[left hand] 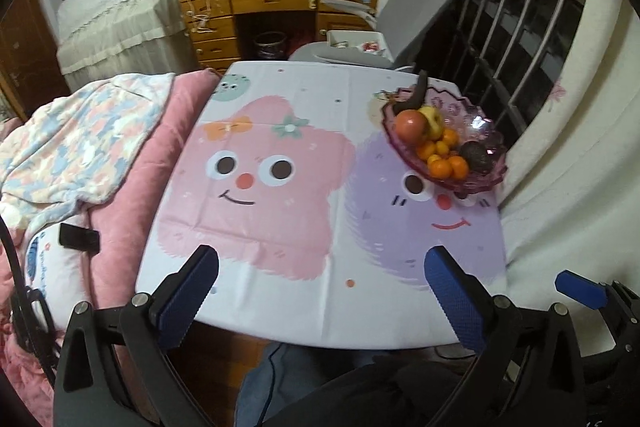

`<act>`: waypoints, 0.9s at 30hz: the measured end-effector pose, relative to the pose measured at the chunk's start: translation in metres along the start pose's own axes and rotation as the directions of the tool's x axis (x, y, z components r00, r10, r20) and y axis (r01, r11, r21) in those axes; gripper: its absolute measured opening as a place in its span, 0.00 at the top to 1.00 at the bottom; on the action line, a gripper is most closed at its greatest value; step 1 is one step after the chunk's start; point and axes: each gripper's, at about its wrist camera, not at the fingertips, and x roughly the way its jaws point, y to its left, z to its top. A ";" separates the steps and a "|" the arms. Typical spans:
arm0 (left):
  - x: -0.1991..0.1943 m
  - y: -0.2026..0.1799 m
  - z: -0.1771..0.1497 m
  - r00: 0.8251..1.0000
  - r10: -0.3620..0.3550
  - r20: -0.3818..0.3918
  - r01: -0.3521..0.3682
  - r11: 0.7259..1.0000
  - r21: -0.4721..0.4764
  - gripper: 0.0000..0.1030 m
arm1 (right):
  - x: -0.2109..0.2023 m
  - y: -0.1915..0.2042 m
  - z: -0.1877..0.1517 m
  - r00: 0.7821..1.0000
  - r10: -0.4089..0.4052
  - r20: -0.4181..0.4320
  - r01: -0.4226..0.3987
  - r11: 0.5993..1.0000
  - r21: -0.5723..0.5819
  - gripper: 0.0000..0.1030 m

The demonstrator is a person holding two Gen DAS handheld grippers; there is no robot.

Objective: Organize fruits

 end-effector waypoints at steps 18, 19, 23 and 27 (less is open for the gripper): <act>-0.001 0.015 0.000 0.998 0.054 0.023 -0.054 0.998 -0.011 0.01 | 0.007 0.022 0.000 1.000 -0.026 0.011 0.026 0.998 -0.056 0.00; 0.000 0.015 0.001 0.998 0.052 0.023 -0.052 0.999 -0.011 0.01 | 0.007 0.023 0.001 1.000 -0.029 0.013 0.029 0.998 -0.056 0.00; 0.004 0.014 0.004 0.999 0.039 0.015 -0.039 0.999 -0.004 0.01 | 0.010 0.023 0.005 0.999 -0.045 0.016 0.046 0.997 -0.062 0.00; 0.007 0.014 0.006 1.000 0.026 0.011 -0.026 1.000 0.000 0.01 | 0.013 0.025 0.008 0.998 -0.054 0.012 0.055 0.996 -0.064 0.00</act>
